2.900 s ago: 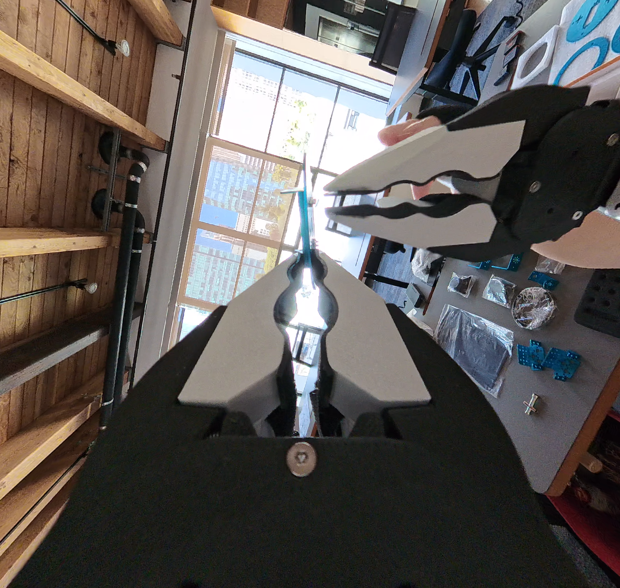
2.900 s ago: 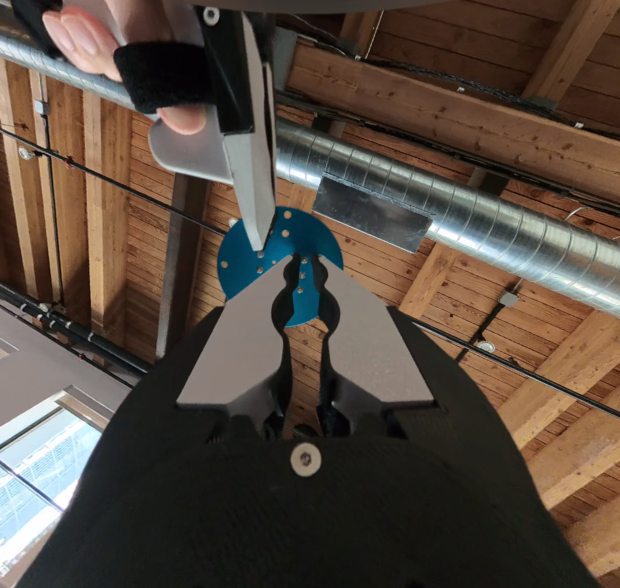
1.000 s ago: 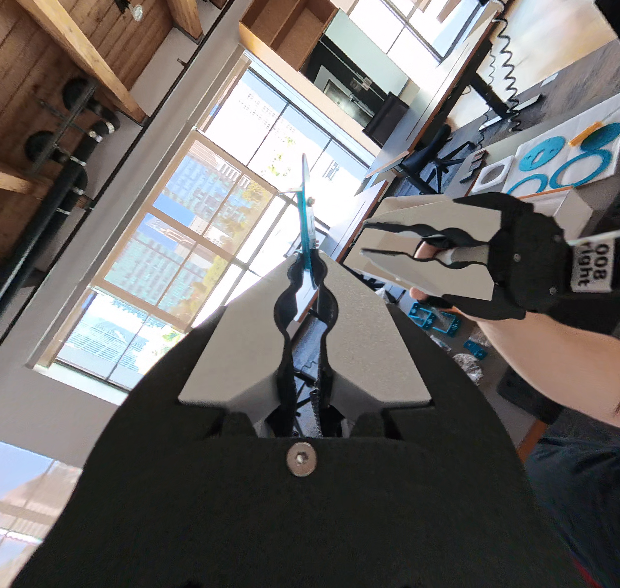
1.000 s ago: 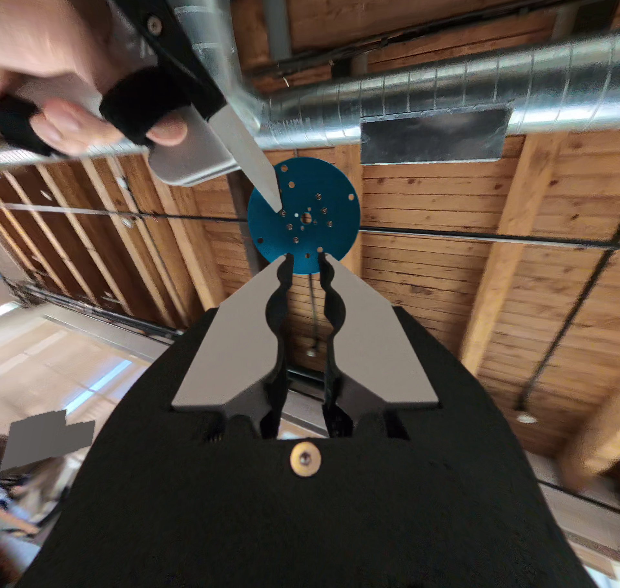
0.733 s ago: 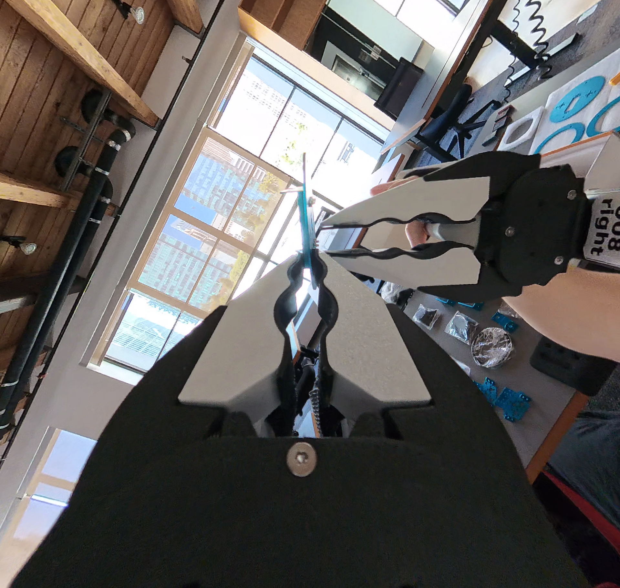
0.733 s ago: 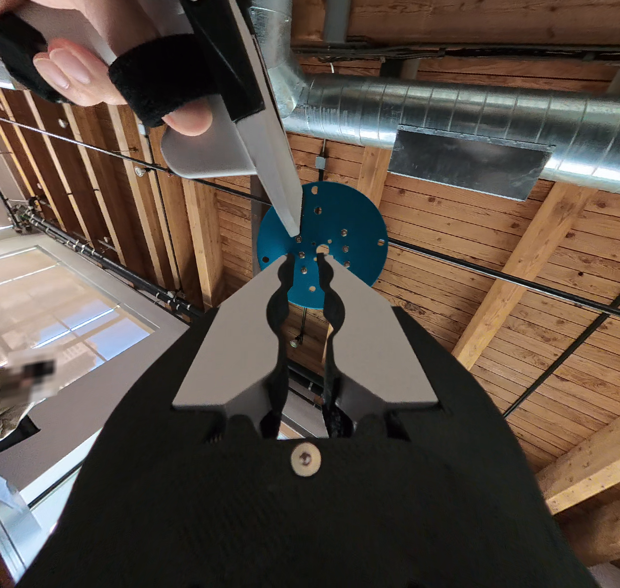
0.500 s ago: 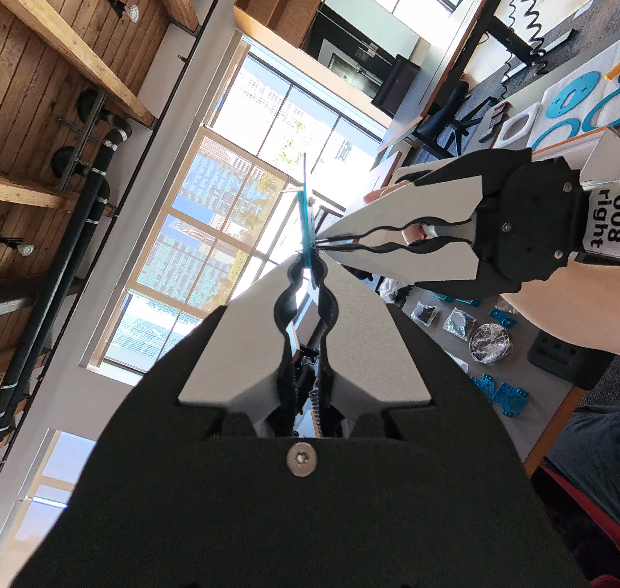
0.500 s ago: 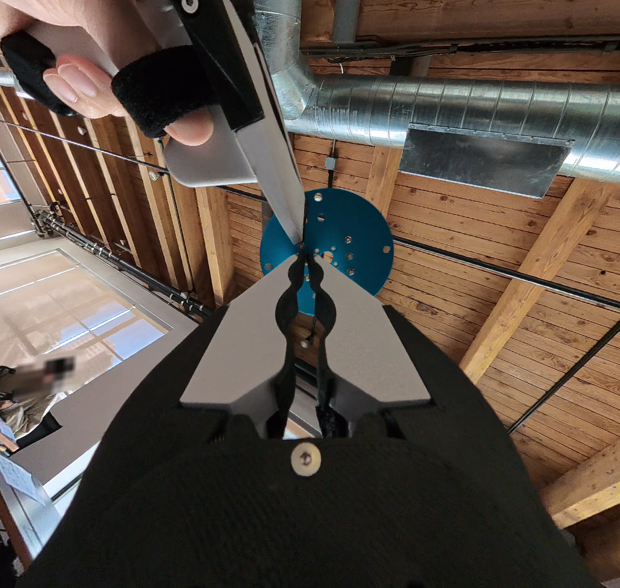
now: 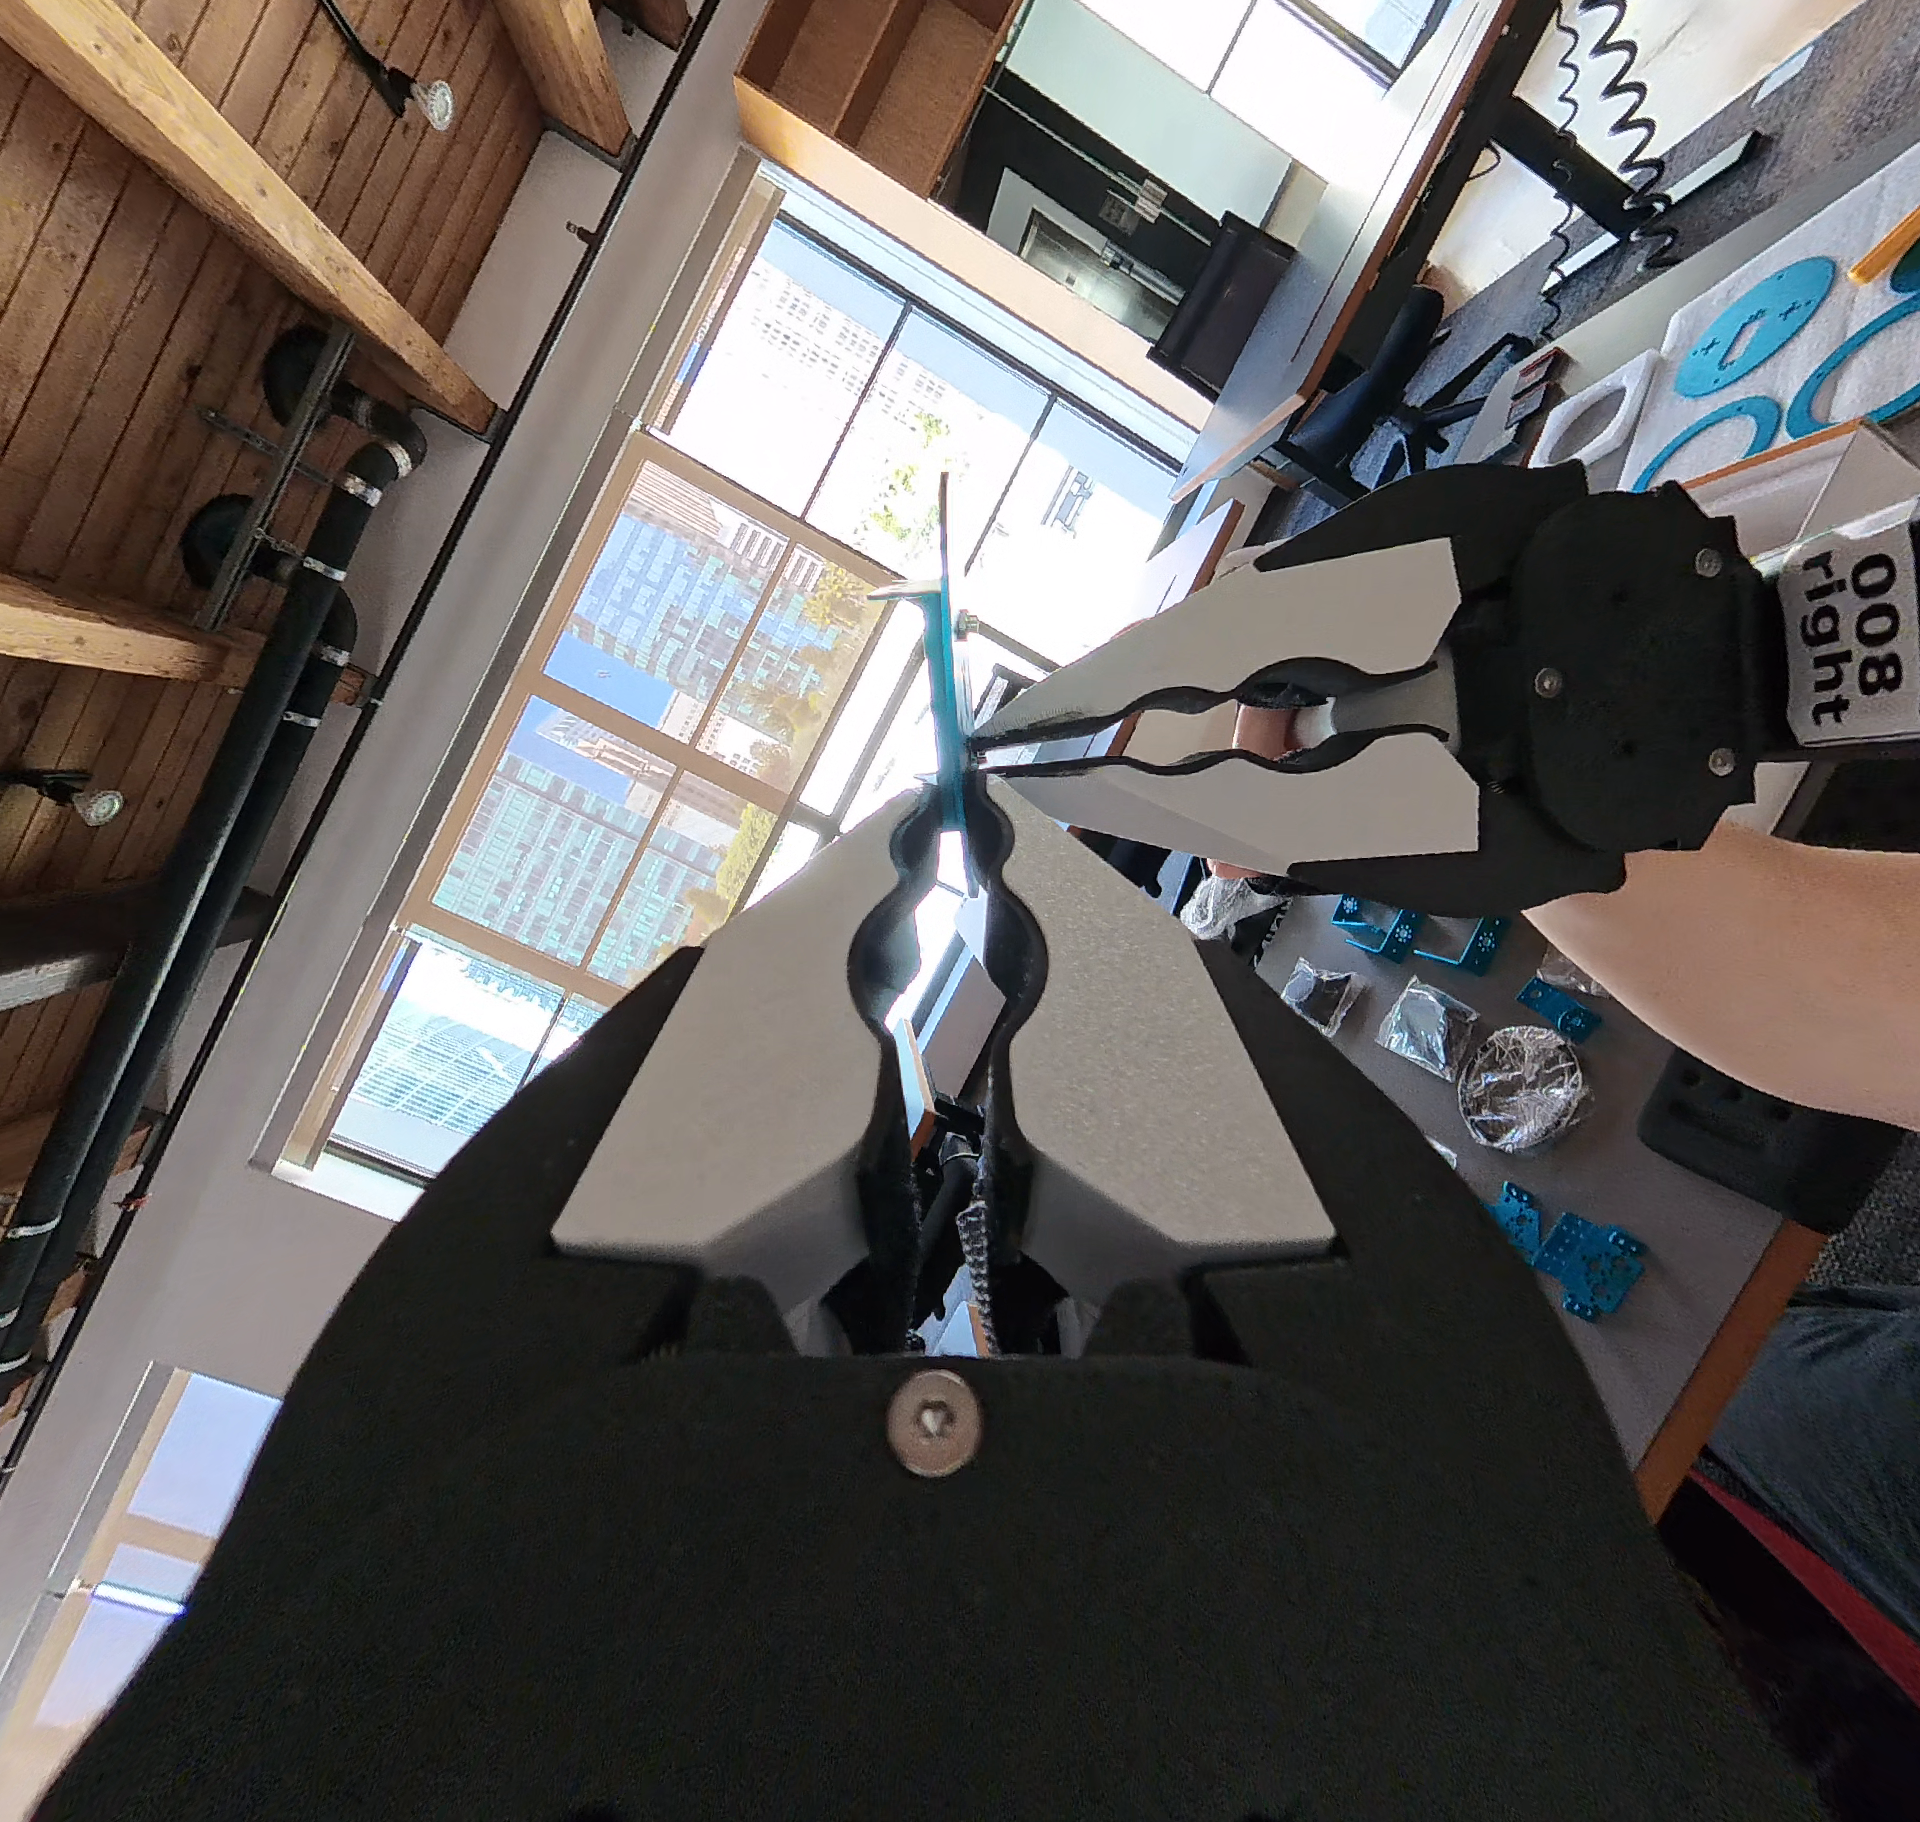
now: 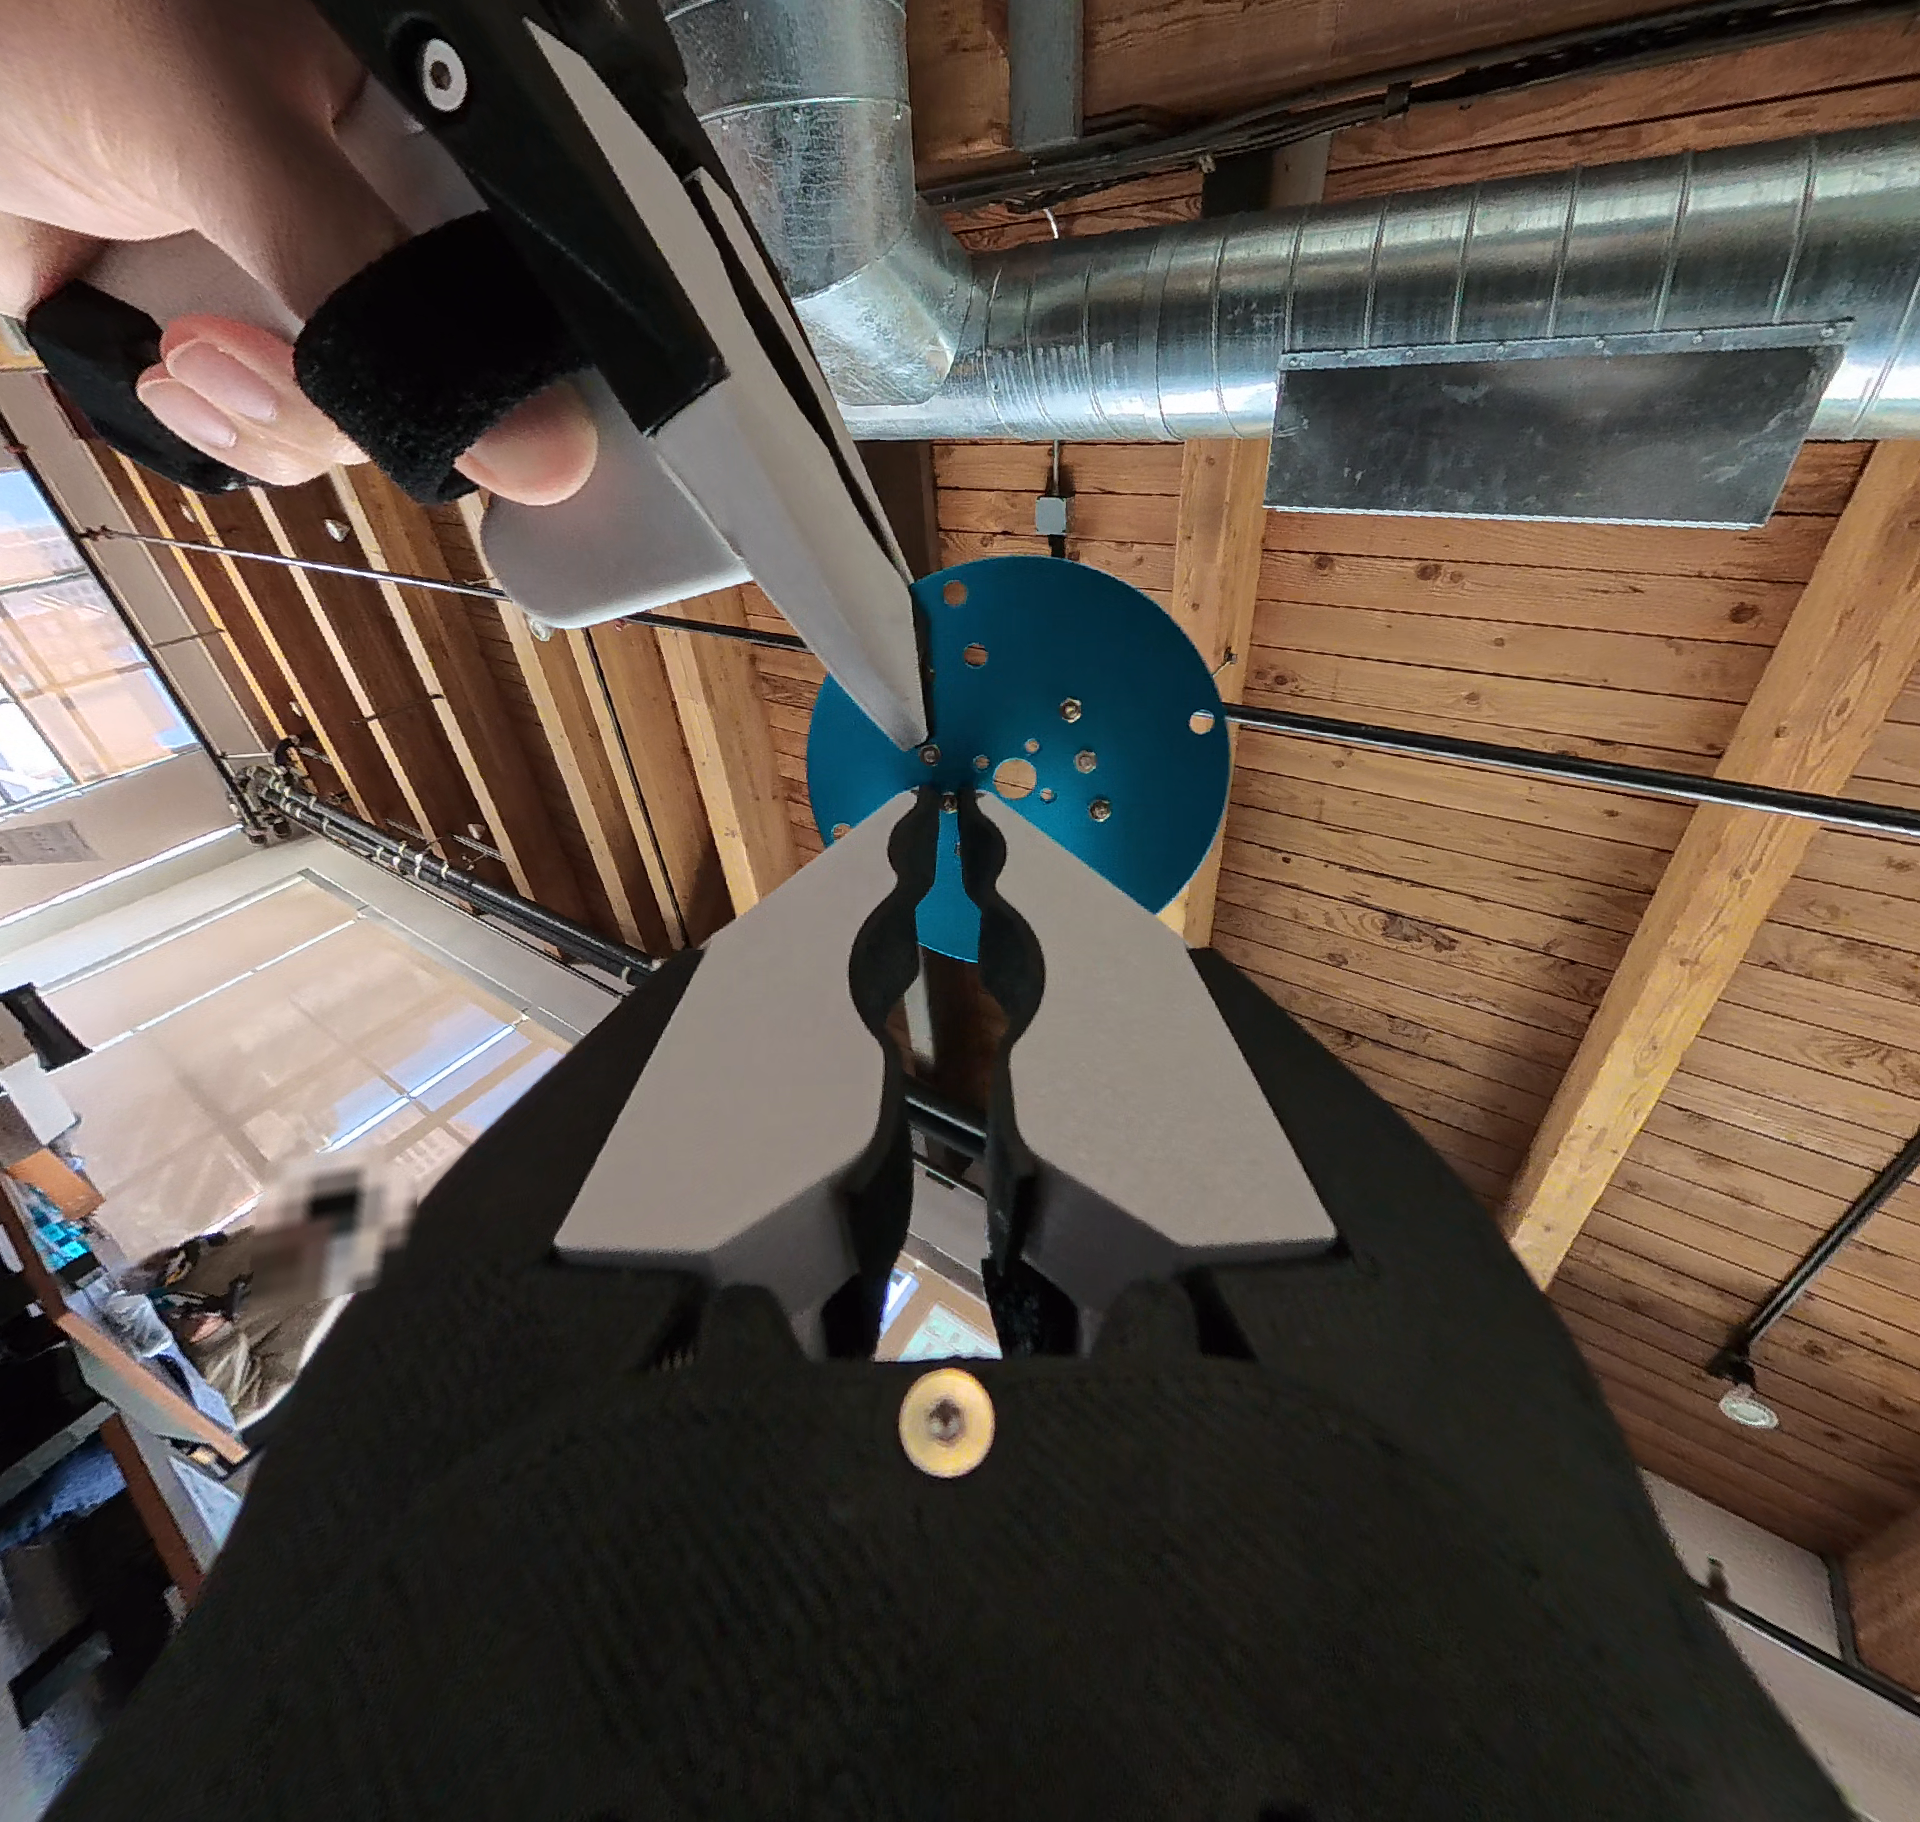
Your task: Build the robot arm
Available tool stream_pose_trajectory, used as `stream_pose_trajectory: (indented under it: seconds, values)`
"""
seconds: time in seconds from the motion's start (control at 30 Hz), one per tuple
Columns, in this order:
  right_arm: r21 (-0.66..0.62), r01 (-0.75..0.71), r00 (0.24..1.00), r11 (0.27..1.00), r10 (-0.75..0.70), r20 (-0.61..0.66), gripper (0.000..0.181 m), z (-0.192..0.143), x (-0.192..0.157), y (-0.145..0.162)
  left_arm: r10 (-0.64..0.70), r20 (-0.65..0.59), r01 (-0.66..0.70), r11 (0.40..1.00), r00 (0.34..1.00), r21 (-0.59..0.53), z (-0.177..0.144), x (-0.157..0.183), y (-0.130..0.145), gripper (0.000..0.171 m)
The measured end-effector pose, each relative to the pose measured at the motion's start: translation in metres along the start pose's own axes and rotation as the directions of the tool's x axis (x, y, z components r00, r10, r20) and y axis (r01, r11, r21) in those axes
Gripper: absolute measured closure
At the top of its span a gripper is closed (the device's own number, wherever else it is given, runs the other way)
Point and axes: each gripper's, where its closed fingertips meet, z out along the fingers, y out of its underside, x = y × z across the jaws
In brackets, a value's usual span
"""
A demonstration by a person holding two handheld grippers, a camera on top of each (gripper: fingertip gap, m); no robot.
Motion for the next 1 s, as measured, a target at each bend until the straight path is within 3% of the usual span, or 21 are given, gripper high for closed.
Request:
stream_pose_trajectory:
  seconds: [0.2, 0.33, 0.47, 0.53, 0.63, 0.67, 0.73, 0.77, 0.8, 0.83, 0.87, 0.93, 0.97, 1.0]
  values:
    - [0.053, -0.212, 0.977, 0.976, 0.213, -0.020, 0.180, -0.002, 0.008, -0.006, 0.041, 0.033, -0.043, 0.998, 0.999, 0.055, -0.002, 0.001, -0.009, 0.168]
    - [0.116, -0.500, 0.863, 0.858, 0.505, -0.016, 0.181, -0.001, 0.013, -0.004, 0.049, 0.062, -0.053, 0.996, 0.997, 0.073, 0.000, -0.001, -0.012, 0.168]
    - [0.193, -0.760, 0.635, 0.620, 0.772, 0.018, 0.180, -0.001, 0.014, 0.002, 0.022, 0.059, -0.027, 0.996, 0.998, 0.082, 0.004, -0.002, -0.009, 0.168]
    - [0.288, -0.778, 0.593, 0.558, 0.804, 0.047, 0.181, -0.015, 0.018, 0.000, -0.016, 0.058, 0.010, 0.996, 0.998, 0.093, 0.002, -0.005, -0.007, 0.168]
    - [0.430, -0.768, 0.504, 0.475, 0.862, -0.051, 0.181, -0.049, 0.045, 0.026, -0.116, -0.005, 0.115, 0.982, 0.993, 0.147, -0.005, -0.005, -0.006, 0.169]
    - [0.433, -0.817, 0.440, 0.380, 0.897, 0.042, 0.178, -0.047, 0.043, 0.030, -0.148, -0.039, 0.153, 0.975, 0.988, 0.159, -0.006, -0.003, -0.006, 0.169]
    - [0.285, -0.946, 0.222, 0.153, 0.948, 0.228, 0.141, -0.024, 0.031, 0.044, -0.191, -0.108, 0.207, 0.962, 0.976, 0.179, -0.008, 0.002, -0.005, 0.169]
    - [0.228, -0.971, 0.153, 0.075, 0.925, 0.348, 0.134, -0.018, 0.026, 0.038, -0.208, -0.121, 0.227, 0.959, 0.971, 0.172, -0.008, 0.003, -0.002, 0.169]
    - [0.202, -0.979, 0.110, 0.013, 0.871, 0.479, 0.140, -0.019, 0.025, 0.027, -0.221, -0.141, 0.242, 0.957, 0.965, 0.162, -0.007, 0.004, 0.001, 0.169]
    - [0.186, -0.982, 0.069, -0.032, 0.856, 0.512, 0.142, -0.017, 0.028, 0.028, -0.236, -0.173, 0.264, 0.951, 0.956, 0.159, -0.007, 0.007, 0.003, 0.169]
    - [0.191, -0.981, 0.082, -0.017, 0.862, 0.500, 0.146, -0.013, 0.030, 0.032, -0.257, -0.191, 0.288, 0.944, 0.947, 0.159, -0.008, 0.008, 0.005, 0.169]
    - [0.202, -0.974, 0.200, 0.106, 0.821, 0.535, 0.157, -0.012, 0.023, 0.027, -0.280, -0.219, 0.317, 0.935, 0.935, 0.158, -0.008, 0.009, 0.008, 0.169]
    - [0.193, -0.975, 0.201, 0.107, 0.789, 0.580, 0.170, -0.015, 0.022, 0.022, -0.290, -0.226, 0.328, 0.932, 0.930, 0.153, -0.008, 0.008, 0.010, 0.169]
    - [0.157, -0.984, 0.168, 0.091, 0.776, 0.608, 0.173, -0.015, 0.020, 0.021, -0.301, -0.235, 0.339, 0.929, 0.924, 0.146, -0.008, 0.008, 0.012, 0.169]
